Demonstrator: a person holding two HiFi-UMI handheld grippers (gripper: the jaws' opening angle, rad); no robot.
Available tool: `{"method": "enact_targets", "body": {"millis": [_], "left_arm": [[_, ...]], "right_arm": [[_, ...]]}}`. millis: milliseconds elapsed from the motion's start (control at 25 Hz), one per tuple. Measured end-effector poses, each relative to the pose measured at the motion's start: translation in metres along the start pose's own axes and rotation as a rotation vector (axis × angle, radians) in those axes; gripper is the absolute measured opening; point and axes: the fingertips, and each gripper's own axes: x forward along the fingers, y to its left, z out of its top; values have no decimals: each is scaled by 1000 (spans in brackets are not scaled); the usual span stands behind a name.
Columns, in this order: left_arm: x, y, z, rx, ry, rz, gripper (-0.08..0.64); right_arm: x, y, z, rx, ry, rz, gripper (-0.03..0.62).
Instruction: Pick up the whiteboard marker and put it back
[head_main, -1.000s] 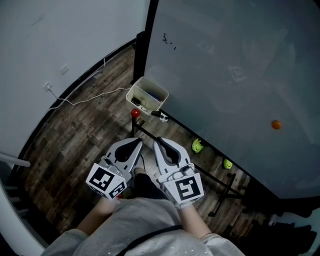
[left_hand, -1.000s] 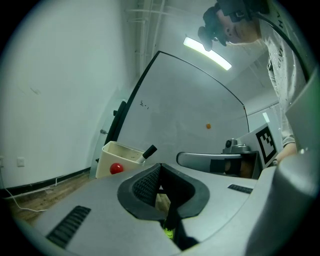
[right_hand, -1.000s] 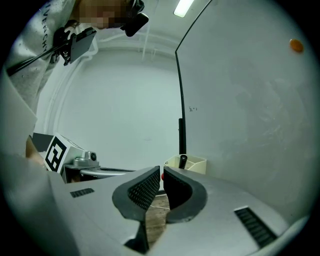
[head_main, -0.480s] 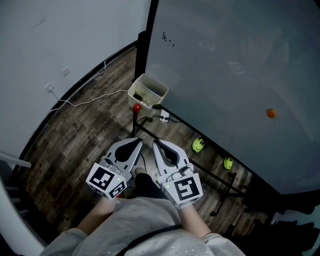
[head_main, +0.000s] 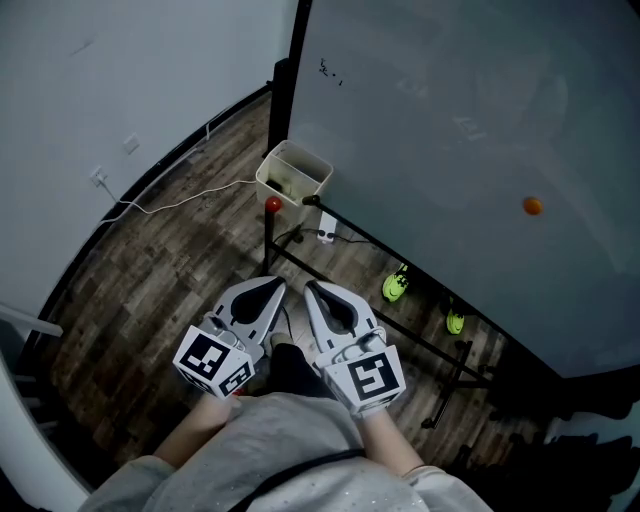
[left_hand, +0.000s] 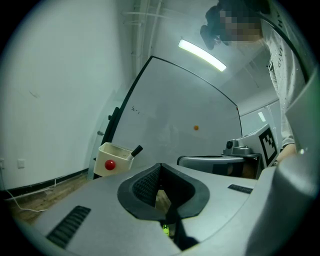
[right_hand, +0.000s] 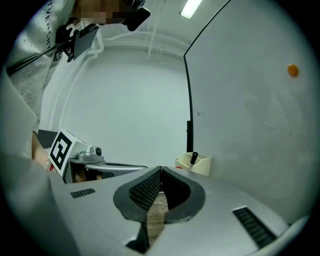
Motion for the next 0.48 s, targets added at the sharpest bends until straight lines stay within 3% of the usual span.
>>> {"method": "enact_targets", "body": {"millis": [480], "left_arm": [[-32, -16, -3, 13, 0, 1, 11]], "right_arm": [[-20, 32, -4, 1, 0, 10, 20]]}}
